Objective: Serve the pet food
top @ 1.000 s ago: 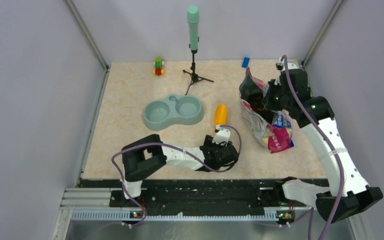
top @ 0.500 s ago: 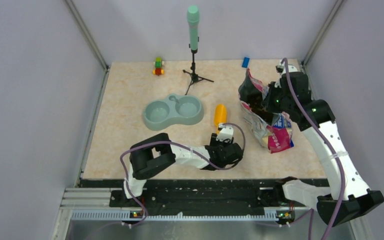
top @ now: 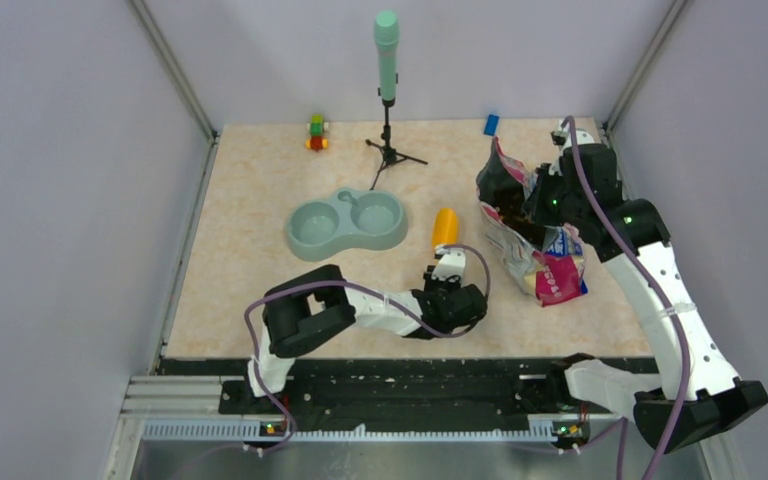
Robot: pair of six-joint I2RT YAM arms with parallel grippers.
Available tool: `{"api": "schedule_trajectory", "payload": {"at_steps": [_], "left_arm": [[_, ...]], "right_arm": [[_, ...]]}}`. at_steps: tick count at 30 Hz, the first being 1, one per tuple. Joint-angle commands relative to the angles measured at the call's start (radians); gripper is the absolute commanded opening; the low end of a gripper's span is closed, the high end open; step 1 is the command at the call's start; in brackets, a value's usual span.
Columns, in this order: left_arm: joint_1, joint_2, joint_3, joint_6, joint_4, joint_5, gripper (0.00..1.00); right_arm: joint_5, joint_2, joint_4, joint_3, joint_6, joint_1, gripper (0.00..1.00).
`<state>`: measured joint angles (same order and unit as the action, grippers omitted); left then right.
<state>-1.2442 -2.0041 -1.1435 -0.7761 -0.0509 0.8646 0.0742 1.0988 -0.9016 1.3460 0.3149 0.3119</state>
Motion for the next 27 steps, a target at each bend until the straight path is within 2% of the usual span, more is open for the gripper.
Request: {"api": "schedule_trajectory", "payload": {"at_steps": [1,2,3,4,10,13,19,23,27], "left_arm": [[0.023,-0.034,0.008,-0.024,-0.071,0.004,0.25],[0.024,-0.028,0.010,-0.030,-0.079,0.009,0.17],[0.026,-0.017,0.009,-0.036,-0.106,0.018,0.05],[0.026,0.001,0.010,-0.041,-0.134,0.028,0.00],[0.026,0.216,0.025,-0.142,-0.495,0.058,0.00],[0.026,0.390,0.057,-0.089,-0.609,-0.008,0.00],[0.031,0.711,0.117,0.128,-0.631,-0.262,0.00],[0.039,0.860,0.175,0.200,-0.583,-0.294,0.00],[0.040,0.907,0.121,0.260,-0.647,-0.353,0.00]], "right_arm": [[-0.046,-0.004,-0.013,0.001,-0.003,0.011,0.00],[-0.046,-0.003,-0.015,0.003,-0.002,0.010,0.00],[-0.045,-0.001,-0.017,0.005,-0.003,0.010,0.00],[-0.044,0.001,-0.020,0.009,-0.003,0.009,0.00],[-0.028,0.008,-0.043,0.069,0.003,0.009,0.00],[-0.036,0.015,-0.053,0.110,0.012,0.010,0.00],[-0.047,0.019,-0.062,0.129,0.021,0.011,0.00],[-0.060,0.020,-0.049,0.100,0.028,0.010,0.00],[-0.069,0.038,-0.052,0.100,0.027,0.010,0.00]]}}
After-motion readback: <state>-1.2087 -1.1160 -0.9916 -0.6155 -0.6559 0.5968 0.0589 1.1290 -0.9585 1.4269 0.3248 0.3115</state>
